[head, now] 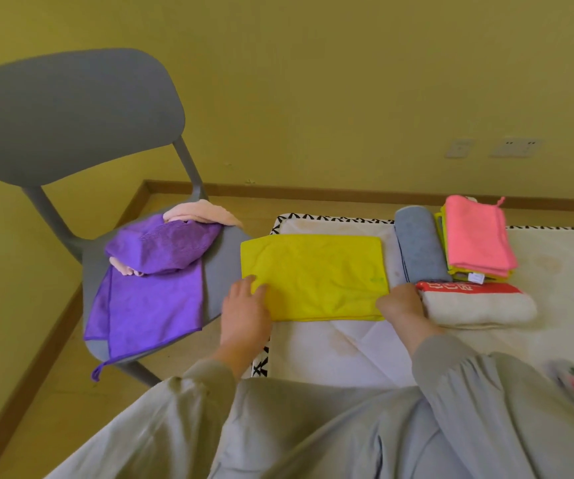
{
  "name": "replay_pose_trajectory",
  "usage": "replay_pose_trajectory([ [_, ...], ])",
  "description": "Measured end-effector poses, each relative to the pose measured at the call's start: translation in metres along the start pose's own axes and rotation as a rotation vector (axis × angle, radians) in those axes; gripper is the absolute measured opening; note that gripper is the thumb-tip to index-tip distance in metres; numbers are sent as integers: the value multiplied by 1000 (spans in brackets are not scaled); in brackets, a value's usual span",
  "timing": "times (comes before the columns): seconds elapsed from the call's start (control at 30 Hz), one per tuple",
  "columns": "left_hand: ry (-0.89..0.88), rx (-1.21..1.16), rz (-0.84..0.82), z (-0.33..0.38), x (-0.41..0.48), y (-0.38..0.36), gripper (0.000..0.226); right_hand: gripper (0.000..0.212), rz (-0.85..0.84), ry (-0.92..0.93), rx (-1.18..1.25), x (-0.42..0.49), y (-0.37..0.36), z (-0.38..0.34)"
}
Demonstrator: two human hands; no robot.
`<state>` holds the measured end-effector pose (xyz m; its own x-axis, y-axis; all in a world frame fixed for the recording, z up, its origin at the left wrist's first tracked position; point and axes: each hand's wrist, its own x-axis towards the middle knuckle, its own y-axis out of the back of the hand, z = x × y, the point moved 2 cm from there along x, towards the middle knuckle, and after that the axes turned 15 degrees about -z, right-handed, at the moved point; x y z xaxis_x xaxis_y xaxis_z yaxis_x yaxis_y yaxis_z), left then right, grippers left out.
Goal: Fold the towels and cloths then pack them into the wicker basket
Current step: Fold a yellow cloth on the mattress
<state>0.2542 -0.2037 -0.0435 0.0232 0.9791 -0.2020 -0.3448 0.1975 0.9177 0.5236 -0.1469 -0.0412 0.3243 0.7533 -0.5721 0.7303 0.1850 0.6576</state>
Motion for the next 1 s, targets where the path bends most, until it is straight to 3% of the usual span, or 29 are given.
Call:
replay_pose_trajectory([
  [0.1,-191,184,-204,41,2,-16,54,48,-66,-45,20,-1,1,-1],
  [0.23,-194,288,-330,61,11,-42,55,47,-169,-74,95,1,0,-3],
  [0.37,-200,318,-249,56,13,-58,67,11,-134,65,135,4,7,-9],
  [0.5,-217,274,-205,58,13,-60,65,13,-211,-17,-225,-7,8,1],
  [0.57,-226,244,-199,57,12,-62,64,11,-270,-57,-276,-9,6,4],
  [0.7,-231,242,-201,56,12,-64,64,26,-148,45,-182,-4,12,-2],
  [0.77,-230,232,-203,57,11,-63,64,22,-87,59,-320,-5,15,0],
  [0.87,-243,205,-194,56,9,-61,65,34,-54,59,-574,-12,12,0],
  [1.0,-293,98,78,55,24,-41,45,49,158,313,-688,-16,5,-25],
])
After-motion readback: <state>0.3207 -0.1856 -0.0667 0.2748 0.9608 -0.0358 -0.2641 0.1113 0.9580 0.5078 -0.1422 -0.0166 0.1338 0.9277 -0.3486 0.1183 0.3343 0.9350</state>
